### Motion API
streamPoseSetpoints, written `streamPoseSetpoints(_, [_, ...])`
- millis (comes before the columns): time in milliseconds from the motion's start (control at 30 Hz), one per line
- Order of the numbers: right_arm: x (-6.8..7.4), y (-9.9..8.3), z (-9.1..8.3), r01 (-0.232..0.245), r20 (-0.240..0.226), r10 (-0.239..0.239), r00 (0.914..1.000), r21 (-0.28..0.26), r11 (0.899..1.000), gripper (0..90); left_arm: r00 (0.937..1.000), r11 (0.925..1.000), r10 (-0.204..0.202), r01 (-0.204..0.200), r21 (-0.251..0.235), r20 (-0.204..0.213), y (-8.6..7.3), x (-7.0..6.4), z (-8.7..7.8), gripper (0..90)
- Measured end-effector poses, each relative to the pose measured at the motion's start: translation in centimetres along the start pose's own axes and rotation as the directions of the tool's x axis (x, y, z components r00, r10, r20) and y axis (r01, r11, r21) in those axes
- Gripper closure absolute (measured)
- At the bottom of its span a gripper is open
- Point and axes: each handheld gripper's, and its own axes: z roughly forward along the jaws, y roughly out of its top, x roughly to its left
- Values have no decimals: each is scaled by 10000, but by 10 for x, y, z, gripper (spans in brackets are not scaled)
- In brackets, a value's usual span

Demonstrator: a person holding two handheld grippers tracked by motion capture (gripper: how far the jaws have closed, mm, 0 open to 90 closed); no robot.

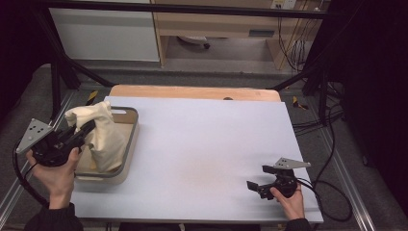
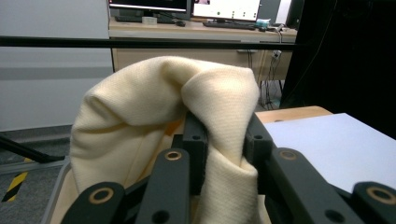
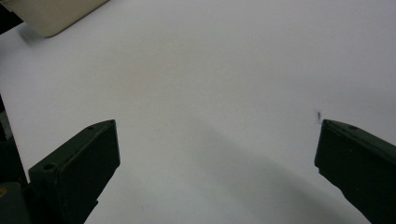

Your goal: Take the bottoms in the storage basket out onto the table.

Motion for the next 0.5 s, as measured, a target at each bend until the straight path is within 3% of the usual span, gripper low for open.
streamPoseSetpoints(500, [0, 0, 0, -5, 10, 5, 10000, 9, 10000, 5, 9999, 9987, -108, 107, -503, -20, 6, 2, -3, 759])
